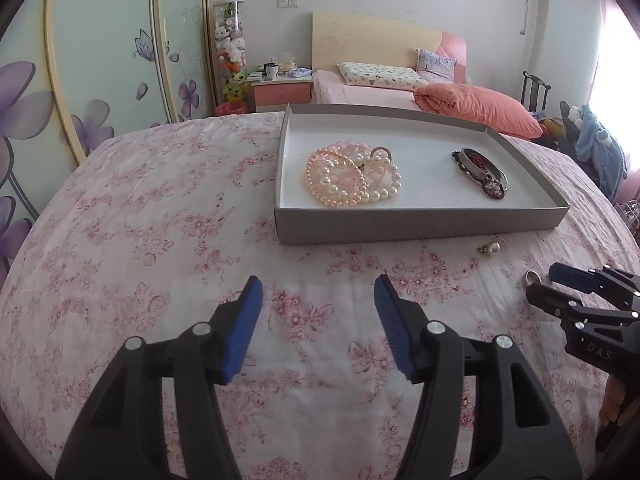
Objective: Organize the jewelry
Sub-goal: 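Open the right tool to drop the bangle into the tray, then grasp the silver ring with the right tool while the left grasps the second earring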
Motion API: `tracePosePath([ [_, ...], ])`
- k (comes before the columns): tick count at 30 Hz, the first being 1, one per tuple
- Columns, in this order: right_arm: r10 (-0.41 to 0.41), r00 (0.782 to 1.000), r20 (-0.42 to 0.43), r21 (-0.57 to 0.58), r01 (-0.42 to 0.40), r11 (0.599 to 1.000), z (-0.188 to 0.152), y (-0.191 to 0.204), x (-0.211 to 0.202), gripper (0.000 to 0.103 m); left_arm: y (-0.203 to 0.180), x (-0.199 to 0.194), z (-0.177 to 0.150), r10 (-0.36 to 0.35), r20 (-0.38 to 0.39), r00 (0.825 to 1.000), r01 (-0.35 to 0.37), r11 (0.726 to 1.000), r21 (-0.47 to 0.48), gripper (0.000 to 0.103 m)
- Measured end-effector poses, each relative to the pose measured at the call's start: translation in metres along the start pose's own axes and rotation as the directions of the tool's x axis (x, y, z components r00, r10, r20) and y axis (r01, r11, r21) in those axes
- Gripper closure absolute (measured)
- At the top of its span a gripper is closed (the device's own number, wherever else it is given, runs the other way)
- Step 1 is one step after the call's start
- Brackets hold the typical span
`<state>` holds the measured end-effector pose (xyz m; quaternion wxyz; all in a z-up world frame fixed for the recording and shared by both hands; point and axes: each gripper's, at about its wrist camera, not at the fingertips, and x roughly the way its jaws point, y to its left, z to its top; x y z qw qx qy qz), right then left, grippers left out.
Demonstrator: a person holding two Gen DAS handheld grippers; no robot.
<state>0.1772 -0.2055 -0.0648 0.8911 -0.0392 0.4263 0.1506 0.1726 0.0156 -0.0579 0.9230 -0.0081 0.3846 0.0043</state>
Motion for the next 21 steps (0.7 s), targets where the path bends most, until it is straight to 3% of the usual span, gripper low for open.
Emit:
tracePosePath([
  [7,-0.009,1.0,0.003,-0.034,0.009,0.999,0.003,0.009,0.003,0.068,-0.006,0.0,0.001,-0.009,-0.004,1.0,0.009,1.0,0.01,0.043],
  [11,-0.011,1.0,0.005,-0.056,0.011,0.998,0.001,0.013,0.002,0.08,-0.01,0.001,0.004,-0.014,-0.007,1.0,0.014,1.0,0.013,0.042],
  [16,-0.017,1.0,0.004,-0.028,0.017,0.999,-0.004,0.004,-0.003,0.08,-0.022,0.005,0.007,-0.03,-0.019,0.999,0.031,0.999,0.026,0.041],
  [21,-0.082,0.997,0.006,0.044,0.082,0.996,-0.012,-0.024,-0.012,0.08,-0.046,0.012,0.011,-0.069,-0.039,0.997,0.071,0.996,0.061,0.041],
])
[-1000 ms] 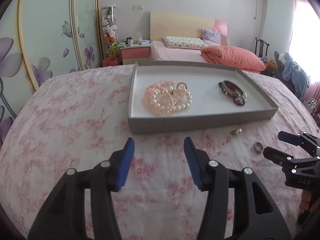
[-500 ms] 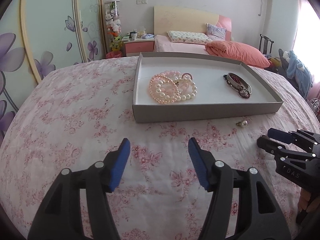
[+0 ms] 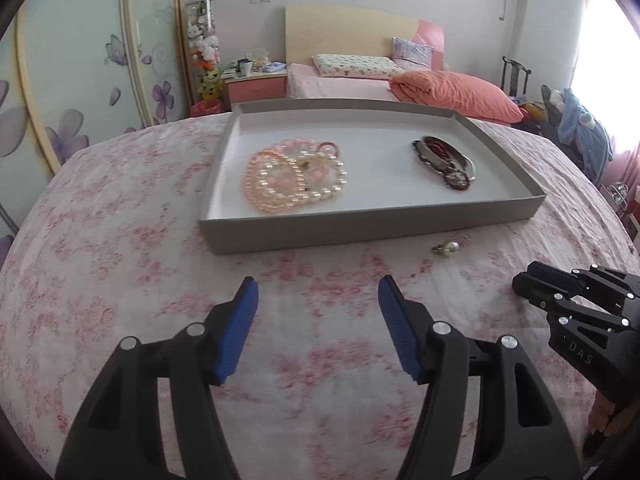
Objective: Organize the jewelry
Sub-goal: 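Grasp the silver ring with the right tool while the left grasps the second earring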
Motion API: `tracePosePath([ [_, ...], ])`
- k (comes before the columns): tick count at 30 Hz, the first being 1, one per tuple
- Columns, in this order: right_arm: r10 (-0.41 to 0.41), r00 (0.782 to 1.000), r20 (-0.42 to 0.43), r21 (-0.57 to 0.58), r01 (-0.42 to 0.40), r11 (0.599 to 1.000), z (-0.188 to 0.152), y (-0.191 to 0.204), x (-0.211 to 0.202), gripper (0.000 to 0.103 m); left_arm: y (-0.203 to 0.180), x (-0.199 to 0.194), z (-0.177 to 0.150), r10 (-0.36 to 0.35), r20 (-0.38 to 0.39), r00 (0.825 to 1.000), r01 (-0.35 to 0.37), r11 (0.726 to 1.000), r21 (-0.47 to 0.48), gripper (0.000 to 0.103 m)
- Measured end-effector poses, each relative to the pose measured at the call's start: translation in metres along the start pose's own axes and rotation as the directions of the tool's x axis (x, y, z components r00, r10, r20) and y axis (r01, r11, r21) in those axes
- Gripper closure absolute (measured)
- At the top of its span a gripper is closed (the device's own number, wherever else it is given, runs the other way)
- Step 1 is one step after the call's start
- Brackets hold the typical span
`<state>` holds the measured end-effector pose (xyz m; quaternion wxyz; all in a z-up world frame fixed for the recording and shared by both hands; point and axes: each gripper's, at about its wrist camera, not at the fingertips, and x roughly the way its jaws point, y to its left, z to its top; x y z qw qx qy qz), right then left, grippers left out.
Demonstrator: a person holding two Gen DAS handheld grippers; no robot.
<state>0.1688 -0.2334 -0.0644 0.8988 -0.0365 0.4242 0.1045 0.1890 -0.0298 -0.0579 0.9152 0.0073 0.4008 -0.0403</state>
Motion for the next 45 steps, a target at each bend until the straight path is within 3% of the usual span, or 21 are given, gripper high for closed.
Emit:
tracePosePath([
  [6,-0.018,1.0,0.0,0.06,0.018,0.998,-0.005,-0.024,-0.004,0.08,-0.041,0.016,0.008,-0.063,-0.035,0.997,0.065,0.996,0.061,0.041],
  [11,-0.002,1.0,0.0,0.071,0.002,0.997,-0.005,-0.027,-0.004,0.08,-0.069,0.036,0.014,-0.065,-0.065,0.996,0.07,0.994,0.087,0.043],
  [21,0.026,1.0,0.003,0.087,-0.026,0.996,-0.006,-0.03,-0.004,0.08,-0.088,0.056,0.026,-0.026,-0.076,0.997,0.032,0.996,0.083,0.068],
  [25,0.025,1.0,0.003,0.087,-0.025,0.996,-0.006,-0.03,-0.005,0.08,-0.088,0.056,0.027,-0.015,-0.073,0.997,0.021,0.996,0.086,0.083],
  [32,0.023,1.0,0.003,0.085,-0.023,0.996,-0.006,-0.03,-0.005,0.08,-0.083,0.054,0.026,-0.005,-0.072,0.997,0.01,0.997,0.073,0.083],
  [45,-0.001,1.0,-0.002,0.043,0.001,0.999,-0.006,-0.018,-0.004,0.079,-0.034,0.039,0.012,0.063,-0.07,0.996,-0.061,0.997,0.036,0.083],
])
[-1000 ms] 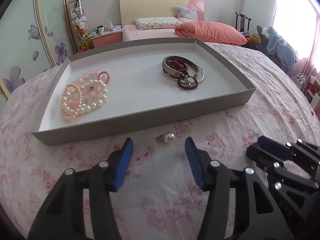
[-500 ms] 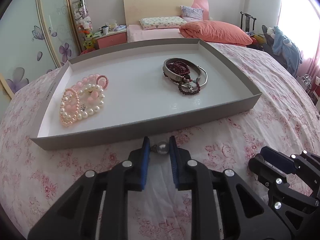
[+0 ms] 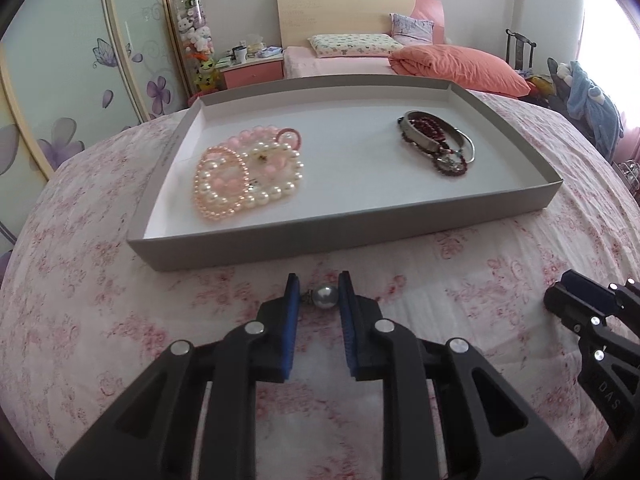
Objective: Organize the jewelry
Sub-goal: 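Grasp the silver ring with the right tool while the left grasps the second earring, then carry the ring and earring over the tray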
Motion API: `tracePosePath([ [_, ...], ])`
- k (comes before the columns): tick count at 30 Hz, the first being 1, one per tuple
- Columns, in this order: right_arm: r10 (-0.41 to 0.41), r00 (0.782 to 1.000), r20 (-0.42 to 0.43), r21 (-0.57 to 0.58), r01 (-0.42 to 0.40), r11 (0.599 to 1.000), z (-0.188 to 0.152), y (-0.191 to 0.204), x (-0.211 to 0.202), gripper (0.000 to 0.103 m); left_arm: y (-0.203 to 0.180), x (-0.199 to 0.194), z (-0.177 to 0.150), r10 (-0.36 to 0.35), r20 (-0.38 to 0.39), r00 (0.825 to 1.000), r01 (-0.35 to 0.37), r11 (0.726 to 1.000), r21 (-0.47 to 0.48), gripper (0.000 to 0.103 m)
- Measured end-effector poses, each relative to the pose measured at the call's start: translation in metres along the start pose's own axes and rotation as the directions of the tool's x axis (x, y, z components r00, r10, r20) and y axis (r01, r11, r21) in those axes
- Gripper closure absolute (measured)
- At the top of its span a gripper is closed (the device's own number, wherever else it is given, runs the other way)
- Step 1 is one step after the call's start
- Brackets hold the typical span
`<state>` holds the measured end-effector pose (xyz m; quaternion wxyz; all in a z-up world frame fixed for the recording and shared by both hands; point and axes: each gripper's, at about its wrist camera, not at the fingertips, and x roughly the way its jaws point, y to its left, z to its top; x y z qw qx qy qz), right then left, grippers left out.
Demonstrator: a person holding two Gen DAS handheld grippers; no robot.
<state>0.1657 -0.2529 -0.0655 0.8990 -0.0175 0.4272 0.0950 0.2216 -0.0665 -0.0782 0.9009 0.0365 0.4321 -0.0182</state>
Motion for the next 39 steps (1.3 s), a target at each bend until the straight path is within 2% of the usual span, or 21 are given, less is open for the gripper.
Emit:
tracePosePath([
  [6,0.004,1.0,0.0,-0.005,-0.004,1.0,0.0,0.003,0.0,0.08,0.006,-0.003,-0.002,-0.003,0.0,1.0,0.003,1.0,-0.016,0.083],
  [20,0.089,0.995,0.047,-0.042,-0.087,0.995,0.009,0.038,-0.01,0.08,0.046,-0.03,-0.018,0.017,0.035,0.999,-0.013,0.994,-0.109,0.083],
  [26,0.107,0.991,0.079,-0.047,-0.104,0.993,0.013,0.047,-0.017,0.08,0.058,-0.048,-0.02,0.025,0.077,0.997,-0.014,0.991,-0.133,0.083],
  [32,0.111,0.982,0.153,-0.036,-0.106,0.994,0.02,0.05,-0.03,0.08,0.061,-0.064,-0.02,0.027,0.134,0.991,-0.008,0.99,-0.139,0.083],
  [39,0.109,0.962,0.251,-0.021,-0.107,0.994,0.03,0.048,-0.046,0.08,0.056,-0.087,-0.015,0.03,0.232,0.972,-0.002,0.993,-0.122,0.083],
])
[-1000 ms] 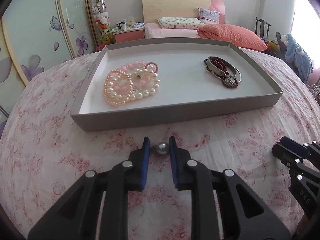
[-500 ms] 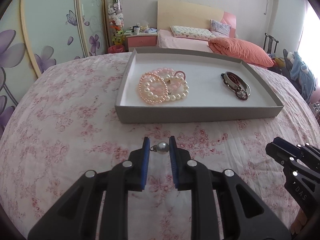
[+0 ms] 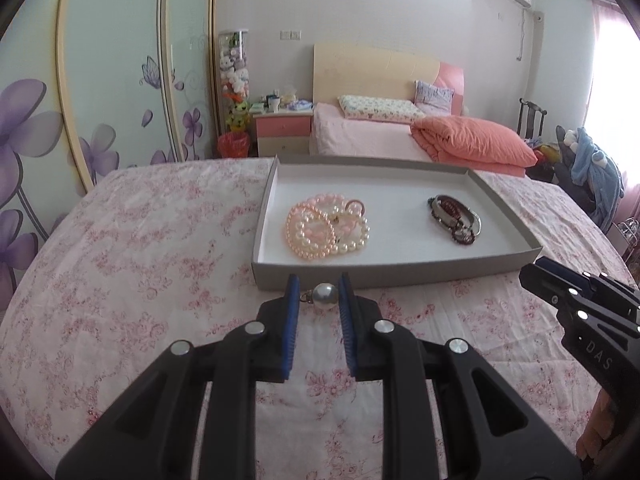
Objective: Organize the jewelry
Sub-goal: 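Carry the ring and earring over the tray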
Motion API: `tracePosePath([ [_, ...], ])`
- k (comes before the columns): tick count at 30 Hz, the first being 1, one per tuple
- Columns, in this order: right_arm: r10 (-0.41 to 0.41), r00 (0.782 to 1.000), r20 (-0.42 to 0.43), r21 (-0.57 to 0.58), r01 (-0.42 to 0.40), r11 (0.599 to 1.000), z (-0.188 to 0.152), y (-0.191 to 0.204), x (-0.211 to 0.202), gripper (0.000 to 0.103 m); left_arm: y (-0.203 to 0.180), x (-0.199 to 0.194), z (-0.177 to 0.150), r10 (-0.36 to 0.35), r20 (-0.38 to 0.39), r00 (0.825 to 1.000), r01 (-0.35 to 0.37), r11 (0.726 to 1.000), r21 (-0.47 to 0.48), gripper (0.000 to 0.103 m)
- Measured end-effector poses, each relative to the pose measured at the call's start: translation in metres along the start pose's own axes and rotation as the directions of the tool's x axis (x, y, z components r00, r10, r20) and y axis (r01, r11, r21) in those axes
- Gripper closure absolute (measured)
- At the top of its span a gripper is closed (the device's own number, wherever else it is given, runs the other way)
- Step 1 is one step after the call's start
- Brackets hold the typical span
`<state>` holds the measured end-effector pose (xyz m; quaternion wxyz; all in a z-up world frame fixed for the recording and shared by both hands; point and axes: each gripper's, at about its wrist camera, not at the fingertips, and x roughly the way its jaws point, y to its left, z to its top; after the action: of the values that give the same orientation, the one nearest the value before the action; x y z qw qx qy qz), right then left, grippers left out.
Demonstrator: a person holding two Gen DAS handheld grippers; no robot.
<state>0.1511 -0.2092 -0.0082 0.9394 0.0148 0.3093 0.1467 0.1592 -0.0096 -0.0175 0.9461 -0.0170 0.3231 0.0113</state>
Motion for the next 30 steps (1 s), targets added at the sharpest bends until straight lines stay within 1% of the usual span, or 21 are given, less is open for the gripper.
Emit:
tracePosePath([
  [6,-0.003,0.996,0.087,0.004,0.003,1.0,0.011,-0.001,-0.011,0.08,-0.007,-0.015,0.007,-0.011,0.08,0.997,0.009,1.0,0.021,0.083],
  [16,-0.015,0.984,0.177,-0.011,0.017,1.0,0.033,0.001,-0.015,0.08,-0.017,-0.011,0.023,-0.018,0.117,0.993,0.015,0.999,0.031,0.083],
  [24,-0.022,0.978,0.206,-0.007,0.024,1.0,0.051,-0.004,-0.005,0.08,-0.021,0.003,0.042,-0.019,0.144,0.989,0.013,0.999,0.044,0.083],
  [30,-0.037,0.981,0.189,0.015,0.035,0.999,0.062,-0.014,0.02,0.08,-0.024,0.026,0.054,-0.021,0.137,0.99,0.016,0.999,0.042,0.083],
])
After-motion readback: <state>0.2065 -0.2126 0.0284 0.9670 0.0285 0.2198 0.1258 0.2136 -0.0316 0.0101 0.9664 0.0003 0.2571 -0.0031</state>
